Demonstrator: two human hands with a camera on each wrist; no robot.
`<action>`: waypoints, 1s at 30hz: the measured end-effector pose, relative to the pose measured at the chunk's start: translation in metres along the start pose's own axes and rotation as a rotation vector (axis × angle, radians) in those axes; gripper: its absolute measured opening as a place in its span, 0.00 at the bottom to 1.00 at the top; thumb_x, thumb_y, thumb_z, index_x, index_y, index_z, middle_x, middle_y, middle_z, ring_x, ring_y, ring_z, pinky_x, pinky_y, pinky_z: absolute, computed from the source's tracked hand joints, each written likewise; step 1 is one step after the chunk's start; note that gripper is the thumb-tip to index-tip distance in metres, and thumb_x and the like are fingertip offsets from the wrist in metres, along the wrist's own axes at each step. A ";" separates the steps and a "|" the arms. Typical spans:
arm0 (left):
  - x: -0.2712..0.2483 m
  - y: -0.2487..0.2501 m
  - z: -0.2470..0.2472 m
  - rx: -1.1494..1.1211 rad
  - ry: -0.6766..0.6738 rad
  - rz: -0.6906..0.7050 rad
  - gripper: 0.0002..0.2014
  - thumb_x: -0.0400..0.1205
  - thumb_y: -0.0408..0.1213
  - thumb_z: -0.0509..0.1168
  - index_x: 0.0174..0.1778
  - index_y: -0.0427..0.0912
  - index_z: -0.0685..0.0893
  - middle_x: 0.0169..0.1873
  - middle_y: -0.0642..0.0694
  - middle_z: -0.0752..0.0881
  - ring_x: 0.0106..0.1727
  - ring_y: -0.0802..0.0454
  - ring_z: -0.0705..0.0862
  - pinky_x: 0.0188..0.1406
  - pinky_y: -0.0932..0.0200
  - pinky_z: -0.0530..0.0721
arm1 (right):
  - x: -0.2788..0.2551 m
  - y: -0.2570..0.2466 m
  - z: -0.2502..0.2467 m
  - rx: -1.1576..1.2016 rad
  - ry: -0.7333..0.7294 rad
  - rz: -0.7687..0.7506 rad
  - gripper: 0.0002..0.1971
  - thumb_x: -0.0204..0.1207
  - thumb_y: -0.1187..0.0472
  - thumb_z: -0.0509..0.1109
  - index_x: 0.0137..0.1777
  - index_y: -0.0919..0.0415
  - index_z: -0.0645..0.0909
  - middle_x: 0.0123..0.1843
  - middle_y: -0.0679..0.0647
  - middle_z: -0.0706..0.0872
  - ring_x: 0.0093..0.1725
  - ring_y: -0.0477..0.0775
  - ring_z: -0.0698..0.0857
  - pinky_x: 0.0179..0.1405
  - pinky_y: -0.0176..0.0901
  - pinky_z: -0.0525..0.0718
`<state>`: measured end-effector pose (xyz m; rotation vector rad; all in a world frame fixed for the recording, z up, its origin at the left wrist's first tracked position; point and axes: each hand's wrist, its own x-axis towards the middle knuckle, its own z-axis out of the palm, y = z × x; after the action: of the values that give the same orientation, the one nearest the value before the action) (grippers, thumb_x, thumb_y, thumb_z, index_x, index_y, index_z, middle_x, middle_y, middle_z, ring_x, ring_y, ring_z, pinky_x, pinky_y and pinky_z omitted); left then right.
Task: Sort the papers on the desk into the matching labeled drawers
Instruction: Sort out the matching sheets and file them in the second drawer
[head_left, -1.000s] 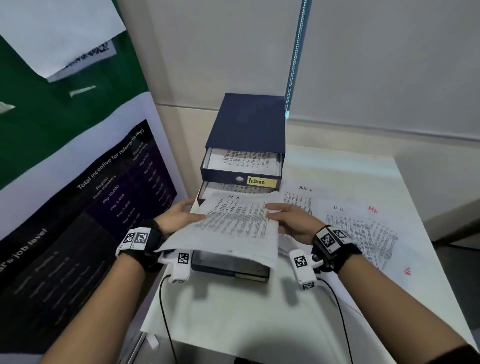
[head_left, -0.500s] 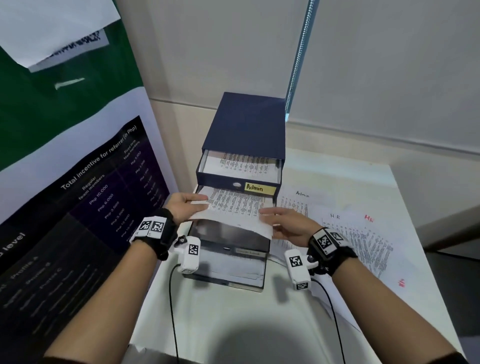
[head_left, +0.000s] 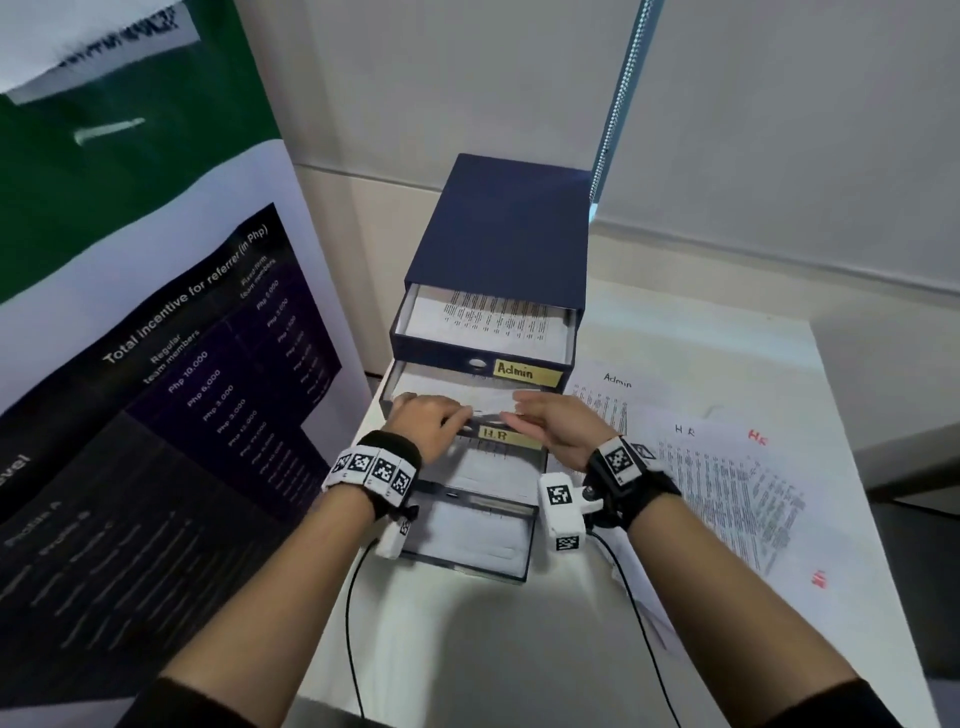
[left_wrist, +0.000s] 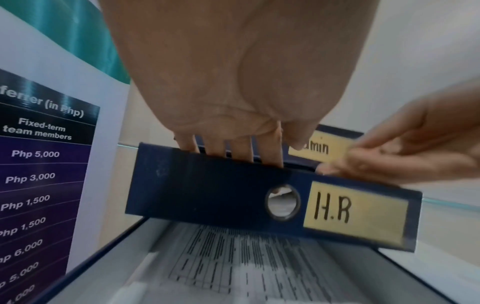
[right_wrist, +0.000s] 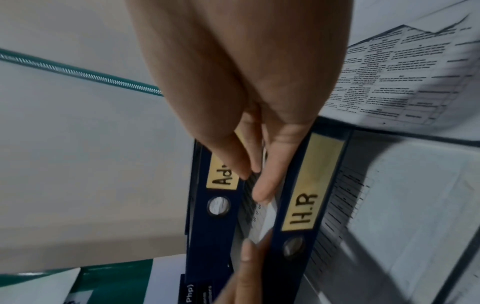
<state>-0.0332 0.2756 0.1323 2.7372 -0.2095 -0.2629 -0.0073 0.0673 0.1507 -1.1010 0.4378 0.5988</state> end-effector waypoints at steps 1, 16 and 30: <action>0.003 0.000 0.004 0.044 -0.027 -0.023 0.23 0.90 0.52 0.48 0.58 0.51 0.88 0.56 0.49 0.89 0.60 0.47 0.83 0.72 0.46 0.64 | -0.005 -0.003 -0.007 0.027 -0.032 0.009 0.15 0.79 0.78 0.65 0.66 0.77 0.77 0.64 0.73 0.84 0.64 0.65 0.86 0.59 0.46 0.88; 0.030 0.167 0.055 -0.676 -0.126 0.260 0.10 0.83 0.32 0.68 0.54 0.50 0.90 0.39 0.51 0.89 0.41 0.56 0.86 0.44 0.66 0.84 | -0.040 0.053 -0.336 -1.249 0.824 0.274 0.52 0.57 0.38 0.85 0.77 0.67 0.71 0.73 0.66 0.75 0.70 0.66 0.78 0.68 0.54 0.78; 0.079 0.234 0.207 -0.479 -0.353 -0.310 0.32 0.80 0.27 0.67 0.81 0.43 0.67 0.65 0.45 0.78 0.68 0.47 0.77 0.69 0.56 0.76 | -0.059 0.049 -0.384 -0.577 0.943 -0.120 0.21 0.79 0.50 0.72 0.59 0.69 0.81 0.54 0.62 0.86 0.56 0.60 0.84 0.54 0.47 0.80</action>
<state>-0.0254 -0.0275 0.0216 2.2199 0.1702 -0.7749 -0.0980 -0.2823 0.0004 -1.9390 1.0365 0.0452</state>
